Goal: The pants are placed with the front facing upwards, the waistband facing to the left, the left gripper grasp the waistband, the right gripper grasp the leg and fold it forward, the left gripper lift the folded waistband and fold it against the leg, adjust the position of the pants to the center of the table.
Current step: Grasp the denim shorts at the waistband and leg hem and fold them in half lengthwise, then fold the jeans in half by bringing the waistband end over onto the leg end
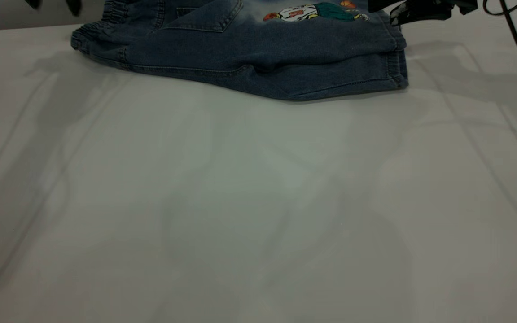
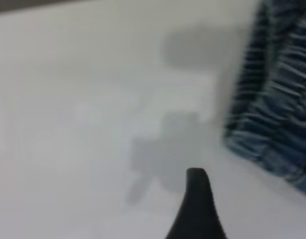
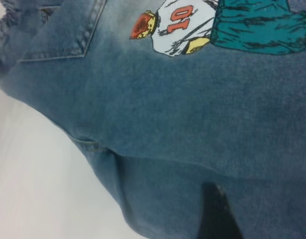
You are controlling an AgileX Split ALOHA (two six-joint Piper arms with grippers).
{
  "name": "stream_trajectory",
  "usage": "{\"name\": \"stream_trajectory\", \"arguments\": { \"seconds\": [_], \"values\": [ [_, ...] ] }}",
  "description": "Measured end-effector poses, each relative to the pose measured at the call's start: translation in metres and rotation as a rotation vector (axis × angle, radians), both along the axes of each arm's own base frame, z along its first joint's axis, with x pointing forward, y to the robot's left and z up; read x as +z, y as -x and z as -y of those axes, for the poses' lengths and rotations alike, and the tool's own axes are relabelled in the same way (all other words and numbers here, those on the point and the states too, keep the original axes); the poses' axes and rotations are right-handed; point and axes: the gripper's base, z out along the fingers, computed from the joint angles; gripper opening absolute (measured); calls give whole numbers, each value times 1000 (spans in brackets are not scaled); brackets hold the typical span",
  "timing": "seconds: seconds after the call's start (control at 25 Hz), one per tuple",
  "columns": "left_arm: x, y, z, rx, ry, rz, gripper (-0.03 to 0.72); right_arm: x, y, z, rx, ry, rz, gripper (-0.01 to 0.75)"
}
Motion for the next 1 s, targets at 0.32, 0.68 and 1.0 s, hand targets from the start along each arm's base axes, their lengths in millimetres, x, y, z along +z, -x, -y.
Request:
{"name": "stream_trajectory", "arguments": {
  "seconds": [0.32,0.68,1.0],
  "values": [
    [-21,-6,1,6,23,20,510,54,-10,6,5,105,1,343],
    [-31,-15,-9,43,84,107,510,77,-16,15,1,233,-43,343],
    [-66,-17,-3,72,176,102,510,81,-16,14,12,235,-40,343]
  ]
}}
